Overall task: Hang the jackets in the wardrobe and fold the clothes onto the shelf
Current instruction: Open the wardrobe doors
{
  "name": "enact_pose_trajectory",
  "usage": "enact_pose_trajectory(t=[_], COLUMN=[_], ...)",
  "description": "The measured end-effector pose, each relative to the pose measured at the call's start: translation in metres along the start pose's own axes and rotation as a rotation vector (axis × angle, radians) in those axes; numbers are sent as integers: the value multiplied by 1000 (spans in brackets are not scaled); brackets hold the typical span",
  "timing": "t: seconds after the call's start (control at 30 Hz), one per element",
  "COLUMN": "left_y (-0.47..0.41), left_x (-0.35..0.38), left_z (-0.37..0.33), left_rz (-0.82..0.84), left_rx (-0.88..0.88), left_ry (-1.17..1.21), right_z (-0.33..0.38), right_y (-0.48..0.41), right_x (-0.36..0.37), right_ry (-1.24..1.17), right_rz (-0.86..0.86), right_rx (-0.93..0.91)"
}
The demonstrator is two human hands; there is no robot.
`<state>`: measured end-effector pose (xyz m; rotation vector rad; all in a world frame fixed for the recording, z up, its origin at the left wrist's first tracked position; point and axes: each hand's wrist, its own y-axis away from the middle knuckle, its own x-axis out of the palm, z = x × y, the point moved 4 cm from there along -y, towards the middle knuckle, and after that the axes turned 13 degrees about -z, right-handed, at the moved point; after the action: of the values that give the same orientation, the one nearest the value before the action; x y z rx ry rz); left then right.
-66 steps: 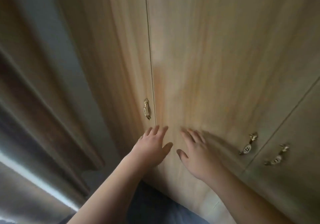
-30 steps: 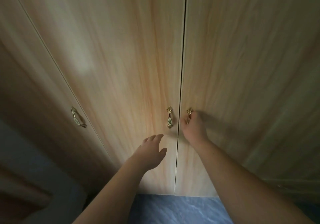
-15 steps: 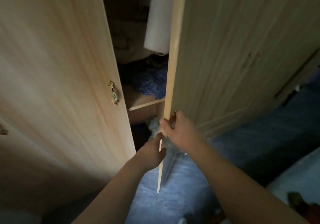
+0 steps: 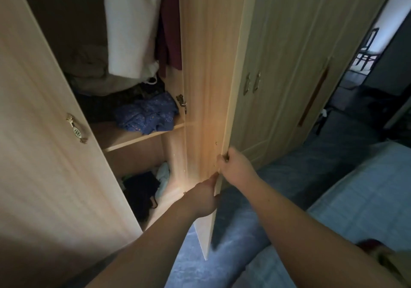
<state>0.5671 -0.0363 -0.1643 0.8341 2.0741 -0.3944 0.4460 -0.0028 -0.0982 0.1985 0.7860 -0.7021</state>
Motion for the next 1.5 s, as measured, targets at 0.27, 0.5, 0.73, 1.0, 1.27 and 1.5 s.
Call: enact_pose_trajectory(t=[0.27, 0.5, 0.73, 1.0, 1.27, 1.5], left_y=[15, 43, 53, -16, -46, -18], left_x=[-26, -112, -204, -287, -284, -275], left_z=[24, 102, 201, 297, 306, 276], left_rz=[-162, -365, -604, -941, -1036, -952], left_rx=[-98, -330, -511, -577, -553, -624], left_ry=[-177, -250, -212, 57, 273, 183], right_z=[-5, 55, 133, 210, 214, 210], right_y=[34, 19, -22, -64, -78, -36], right_x=[-16, 63, 171, 276, 298, 257], right_ry=[204, 314, 369, 370, 421, 417], right_rz=[-10, 59, 143, 211, 191, 223], right_rx=[-299, -621, -763, -679, -633, -715])
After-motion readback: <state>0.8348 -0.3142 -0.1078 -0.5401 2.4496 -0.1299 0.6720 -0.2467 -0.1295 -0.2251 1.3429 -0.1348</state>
